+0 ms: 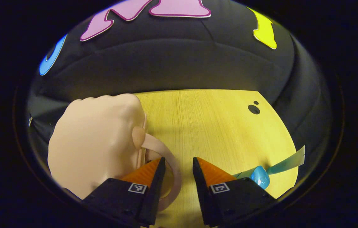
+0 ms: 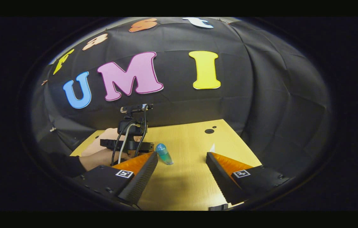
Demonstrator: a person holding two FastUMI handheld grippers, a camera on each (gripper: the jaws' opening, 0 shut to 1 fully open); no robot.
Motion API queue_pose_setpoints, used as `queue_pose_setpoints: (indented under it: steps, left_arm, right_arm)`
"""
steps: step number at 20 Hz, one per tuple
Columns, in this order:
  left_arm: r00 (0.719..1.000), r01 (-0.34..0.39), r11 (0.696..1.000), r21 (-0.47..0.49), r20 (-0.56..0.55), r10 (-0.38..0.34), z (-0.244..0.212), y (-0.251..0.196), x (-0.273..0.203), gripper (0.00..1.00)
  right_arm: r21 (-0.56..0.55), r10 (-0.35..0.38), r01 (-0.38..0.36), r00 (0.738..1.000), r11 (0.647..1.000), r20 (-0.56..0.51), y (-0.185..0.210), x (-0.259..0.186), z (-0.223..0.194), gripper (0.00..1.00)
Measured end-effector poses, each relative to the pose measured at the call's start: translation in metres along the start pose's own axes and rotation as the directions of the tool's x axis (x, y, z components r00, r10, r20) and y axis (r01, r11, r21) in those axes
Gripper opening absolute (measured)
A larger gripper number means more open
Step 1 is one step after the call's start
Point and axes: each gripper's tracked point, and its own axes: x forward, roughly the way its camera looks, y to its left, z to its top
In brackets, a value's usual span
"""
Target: First open the suitcase, pack the skin care products into it, and then close the suitcase.
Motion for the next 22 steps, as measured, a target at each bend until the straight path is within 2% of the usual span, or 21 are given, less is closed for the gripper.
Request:
queue_pose_setpoints:
  steps: [1, 2, 3, 5, 8, 12, 14, 15, 19, 22]
  left_arm:
    - [0.999, 0.000, 1.000, -0.016, -0.033, -0.001, -0.006, 0.000, -0.001, 0.53]
    - [0.999, 0.012, 0.999, -0.049, -0.052, -0.015, -0.012, -0.001, 0.006, 0.36]
    - [0.998, 0.020, 0.997, -0.078, -0.066, -0.025, -0.016, -0.003, 0.009, 0.29]
    - [0.998, 0.041, 0.996, -0.073, -0.046, -0.045, -0.010, -0.005, 0.004, 0.25]
    - [0.999, 0.049, 0.999, -0.016, -0.010, -0.049, 0.004, -0.009, -0.009, 0.17]
    - [0.999, 0.048, 0.998, -0.041, 0.002, -0.048, 0.028, 0.000, -0.038, 0.14]
    - [0.995, 0.102, 0.989, -0.104, 0.002, -0.102, 0.044, 0.001, -0.058, 0.14]
    - [0.994, 0.110, 0.988, -0.104, 0.006, -0.110, 0.053, 0.007, -0.069, 0.14]
    - [0.992, 0.122, 0.989, -0.078, 0.048, -0.119, 0.103, 0.054, -0.126, 0.14]
    - [0.993, 0.108, 0.992, -0.066, 0.061, -0.104, 0.122, 0.105, -0.164, 0.14]
  right_arm:
    - [0.000, -0.001, 0.001, 1.000, 1.000, 0.000, -0.001, 0.000, -0.001, 0.98]
    - [-0.002, -0.001, 0.001, 1.000, 1.000, 0.002, -0.001, -0.001, 0.000, 0.98]
    - [-0.004, -0.001, 0.001, 1.000, 1.000, 0.002, -0.001, -0.001, -0.001, 0.98]
    - [-0.002, -0.001, 0.001, 1.000, 1.000, 0.005, -0.003, -0.003, -0.001, 0.98]
    - [0.002, 0.002, -0.002, 1.000, 1.000, -0.002, -0.003, -0.003, -0.003, 0.98]
    - [0.005, 0.017, -0.017, 1.000, 1.000, 0.013, 0.002, -0.003, 0.003, 0.98]
    - [0.000, 0.040, -0.040, 0.999, 0.999, 0.023, 0.012, -0.002, 0.008, 0.97]
    - [-0.001, 0.062, -0.062, 0.998, 0.998, 0.033, 0.022, -0.001, 0.012, 0.97]
    - [-0.005, 0.161, -0.161, 0.986, 0.987, 0.050, 0.063, 0.001, 0.020, 0.97]
    - [-0.014, 0.241, -0.241, 0.969, 0.971, 0.052, 0.093, 0.000, 0.021, 0.97]
